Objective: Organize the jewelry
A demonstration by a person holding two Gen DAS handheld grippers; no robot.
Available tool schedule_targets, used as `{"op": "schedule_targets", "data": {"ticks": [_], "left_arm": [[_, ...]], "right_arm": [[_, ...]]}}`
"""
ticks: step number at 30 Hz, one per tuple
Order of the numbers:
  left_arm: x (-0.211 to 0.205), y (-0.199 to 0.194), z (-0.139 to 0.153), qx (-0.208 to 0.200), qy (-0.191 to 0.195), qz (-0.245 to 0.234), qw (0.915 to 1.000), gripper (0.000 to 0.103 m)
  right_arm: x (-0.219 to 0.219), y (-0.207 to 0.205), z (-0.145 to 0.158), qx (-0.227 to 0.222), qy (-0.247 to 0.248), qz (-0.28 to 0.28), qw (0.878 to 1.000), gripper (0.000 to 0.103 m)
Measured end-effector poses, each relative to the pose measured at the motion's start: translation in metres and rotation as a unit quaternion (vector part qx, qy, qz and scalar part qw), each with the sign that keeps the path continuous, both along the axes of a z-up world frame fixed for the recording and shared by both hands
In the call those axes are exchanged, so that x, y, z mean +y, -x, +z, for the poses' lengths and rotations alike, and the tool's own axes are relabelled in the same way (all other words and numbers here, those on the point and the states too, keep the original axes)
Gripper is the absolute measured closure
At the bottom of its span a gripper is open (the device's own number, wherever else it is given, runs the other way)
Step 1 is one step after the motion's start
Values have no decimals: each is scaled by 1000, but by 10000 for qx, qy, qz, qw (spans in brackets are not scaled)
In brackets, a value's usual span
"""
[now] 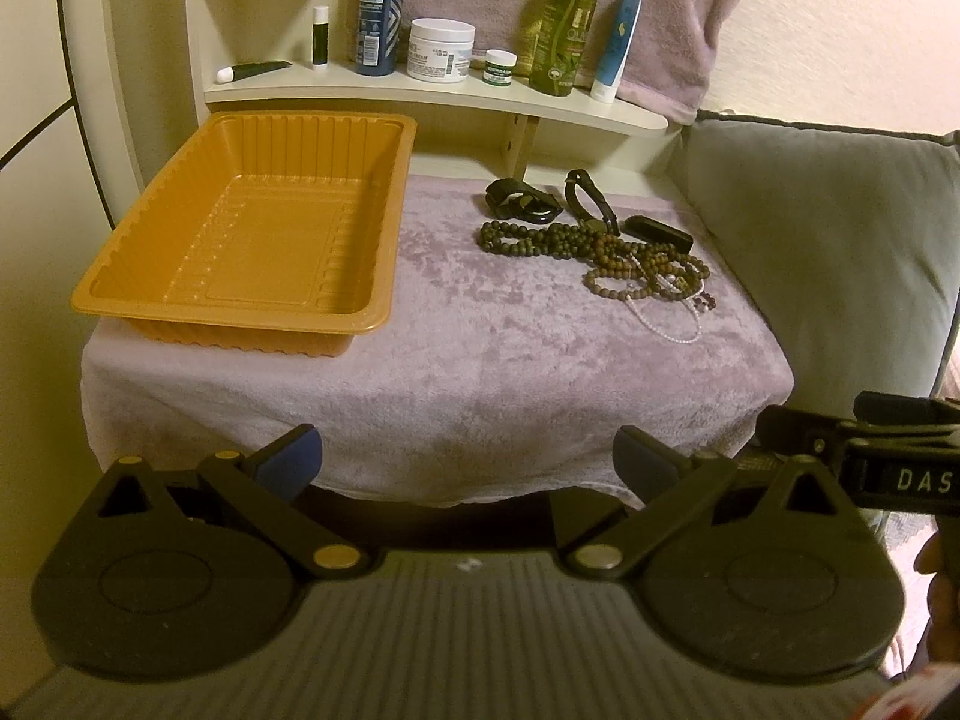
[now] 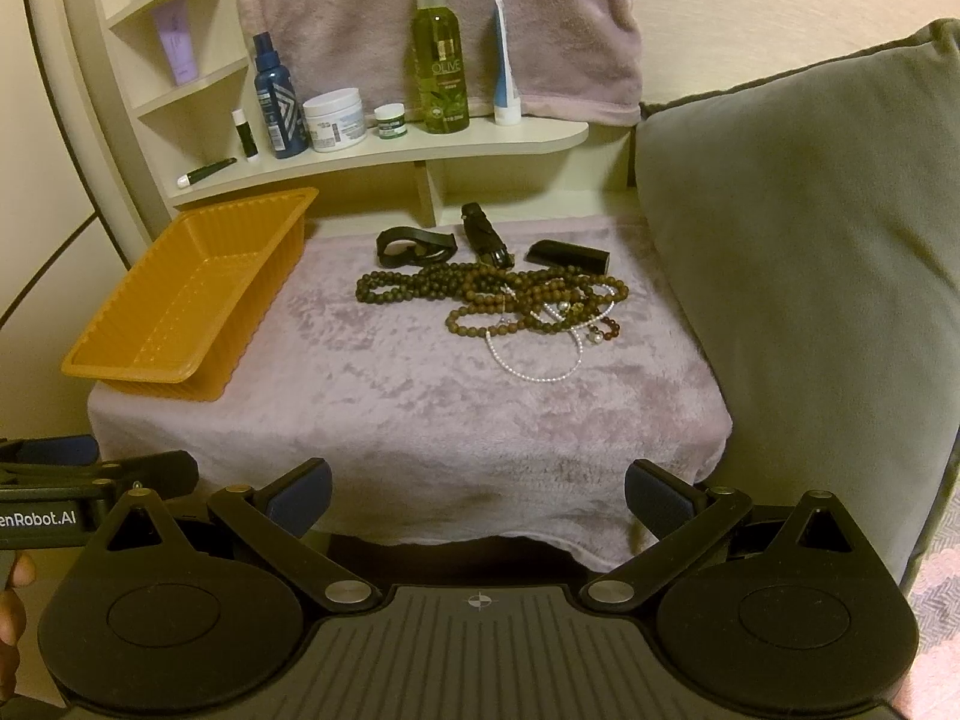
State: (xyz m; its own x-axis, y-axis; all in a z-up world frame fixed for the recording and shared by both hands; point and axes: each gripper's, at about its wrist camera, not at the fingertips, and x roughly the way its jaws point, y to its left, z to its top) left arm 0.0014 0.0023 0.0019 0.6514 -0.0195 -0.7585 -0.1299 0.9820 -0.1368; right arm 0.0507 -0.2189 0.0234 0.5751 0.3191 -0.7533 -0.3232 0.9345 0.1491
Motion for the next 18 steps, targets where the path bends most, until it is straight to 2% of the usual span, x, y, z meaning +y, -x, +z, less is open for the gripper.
{"op": "schedule_targets", "data": {"ticks": [18], "left_arm": [[0, 0, 0, 0, 1, 1, 10000, 1]], "right_arm": [[-1, 1, 1, -20, 3, 3, 10000, 0]]}}
